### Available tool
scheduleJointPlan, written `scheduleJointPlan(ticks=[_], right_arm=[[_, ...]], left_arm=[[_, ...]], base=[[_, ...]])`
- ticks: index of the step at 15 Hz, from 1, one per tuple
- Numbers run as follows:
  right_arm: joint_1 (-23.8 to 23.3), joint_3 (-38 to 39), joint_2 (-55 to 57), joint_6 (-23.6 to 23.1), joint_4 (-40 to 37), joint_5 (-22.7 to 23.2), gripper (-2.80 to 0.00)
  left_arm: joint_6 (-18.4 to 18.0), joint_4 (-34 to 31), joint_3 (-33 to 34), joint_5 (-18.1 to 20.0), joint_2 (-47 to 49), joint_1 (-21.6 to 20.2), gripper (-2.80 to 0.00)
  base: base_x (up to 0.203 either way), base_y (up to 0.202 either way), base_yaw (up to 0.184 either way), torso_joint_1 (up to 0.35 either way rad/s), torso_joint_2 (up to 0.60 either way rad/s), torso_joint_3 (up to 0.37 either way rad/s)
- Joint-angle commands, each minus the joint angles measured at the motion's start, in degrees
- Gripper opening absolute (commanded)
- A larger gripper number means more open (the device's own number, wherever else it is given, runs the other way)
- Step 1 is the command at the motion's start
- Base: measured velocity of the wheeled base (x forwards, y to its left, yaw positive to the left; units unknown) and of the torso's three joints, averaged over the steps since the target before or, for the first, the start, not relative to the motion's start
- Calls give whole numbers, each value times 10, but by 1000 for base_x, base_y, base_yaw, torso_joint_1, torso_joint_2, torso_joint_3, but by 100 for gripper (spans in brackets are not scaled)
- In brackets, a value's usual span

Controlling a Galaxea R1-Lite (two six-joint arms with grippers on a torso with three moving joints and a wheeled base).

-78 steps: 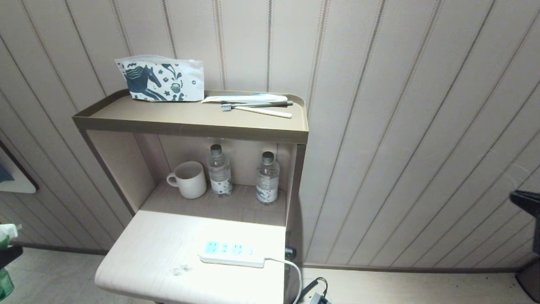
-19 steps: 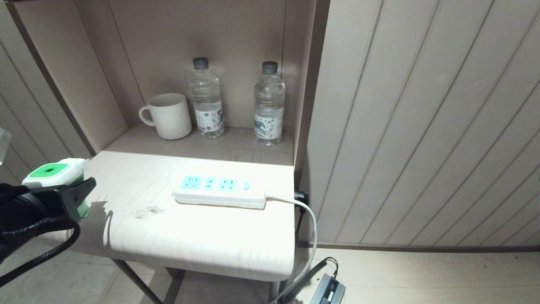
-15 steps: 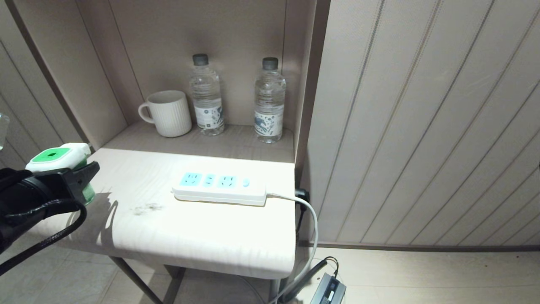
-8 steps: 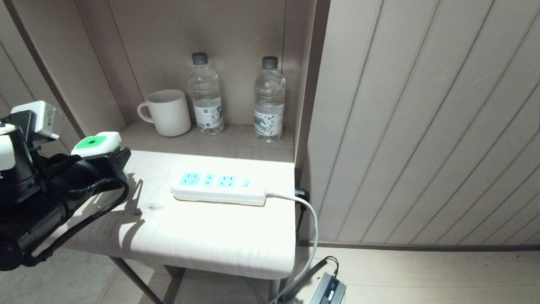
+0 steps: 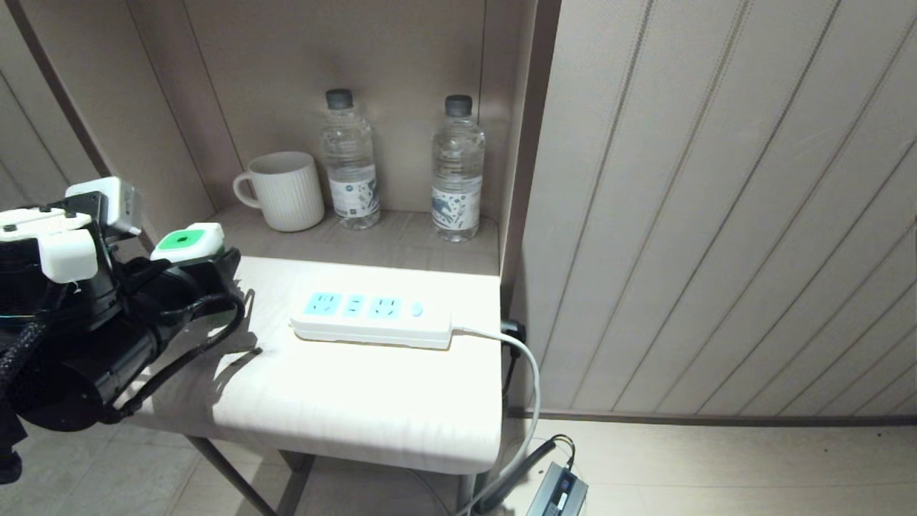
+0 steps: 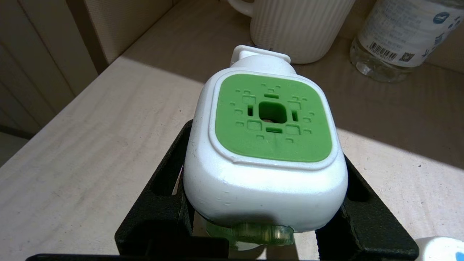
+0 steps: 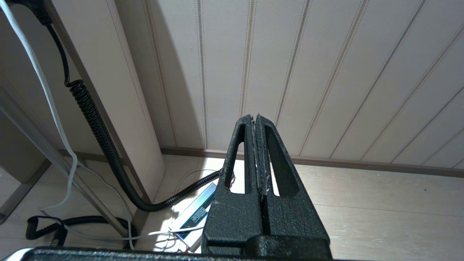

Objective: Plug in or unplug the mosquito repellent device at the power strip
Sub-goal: Place the mosquito repellent liquid on the table

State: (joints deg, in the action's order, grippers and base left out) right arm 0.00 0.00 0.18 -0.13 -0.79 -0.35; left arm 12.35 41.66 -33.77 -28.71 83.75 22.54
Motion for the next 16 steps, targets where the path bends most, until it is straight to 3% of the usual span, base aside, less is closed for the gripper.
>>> scheduleJointPlan(ticks=[1,10,11,16], right_arm=[[0,0,1,0,0,0,-280],[0,0,1,0,0,0,-280],[0,0,1,0,0,0,-280],[0,0,1,0,0,0,-280]], left_arm=[[4,7,-2,-2,24,0,-280],[-1,50,-5,-19,42,0,-280],[-1,50,-5,-19,43,0,0],[-2,49,-7,-19,45,0,0]], base=[[0,0,0,0,0,0],[0,0,0,0,0,0],[0,0,0,0,0,0],[0,0,0,0,0,0]])
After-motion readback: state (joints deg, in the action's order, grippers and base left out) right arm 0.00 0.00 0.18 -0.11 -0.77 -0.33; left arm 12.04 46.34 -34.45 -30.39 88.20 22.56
